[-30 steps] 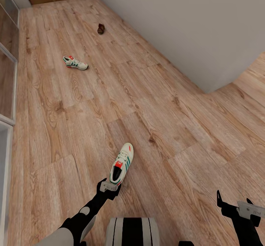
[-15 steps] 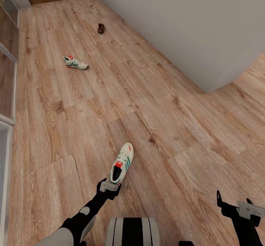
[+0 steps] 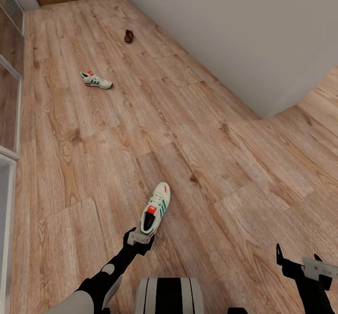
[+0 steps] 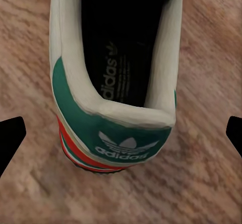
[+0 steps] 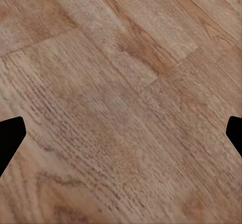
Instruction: Pick up the two gym shoes and the two sandals from the corridor floor and place them onto the hallstand (shoe rack) in the corridor, making sure they are on the rack and not on the floor. Arrange them so the two gym shoes are next to each other and the two sandals are next to each other.
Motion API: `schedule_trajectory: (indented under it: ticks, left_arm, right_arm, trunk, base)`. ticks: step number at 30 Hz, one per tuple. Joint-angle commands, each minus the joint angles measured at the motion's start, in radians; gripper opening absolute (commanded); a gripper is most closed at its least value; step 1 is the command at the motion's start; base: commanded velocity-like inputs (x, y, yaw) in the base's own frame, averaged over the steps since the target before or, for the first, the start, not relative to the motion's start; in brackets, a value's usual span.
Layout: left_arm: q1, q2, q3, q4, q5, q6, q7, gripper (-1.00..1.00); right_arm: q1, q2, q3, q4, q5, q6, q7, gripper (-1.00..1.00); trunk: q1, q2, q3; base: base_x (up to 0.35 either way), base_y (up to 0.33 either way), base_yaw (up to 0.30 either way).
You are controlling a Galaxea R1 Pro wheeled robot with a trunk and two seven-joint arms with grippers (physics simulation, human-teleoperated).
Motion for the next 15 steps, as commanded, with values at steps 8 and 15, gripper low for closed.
schedule_trajectory:
  ticks: [8,15]
  left_arm:
    - [-0.001,0.000,0.001,0.001,0.000,-0.003,-0.002,1.00]
    - [-0.001,0.000,0.002,0.001,0.001,-0.014,-0.002,1.00]
  right_arm:
    - [-0.006,-0.001,0.001,0.006,-0.003,-0.003,-0.003,1.00]
    - [-0.011,-0.001,0.001,0.010,-0.003,-0.003,-0.003,1.00]
  trunk:
    - [0.000,0.000,0.000]
    - [0.000,0.000,0.000]
  base:
    - [0.000,0.000,0.000]
    - [0.000,0.000,0.000]
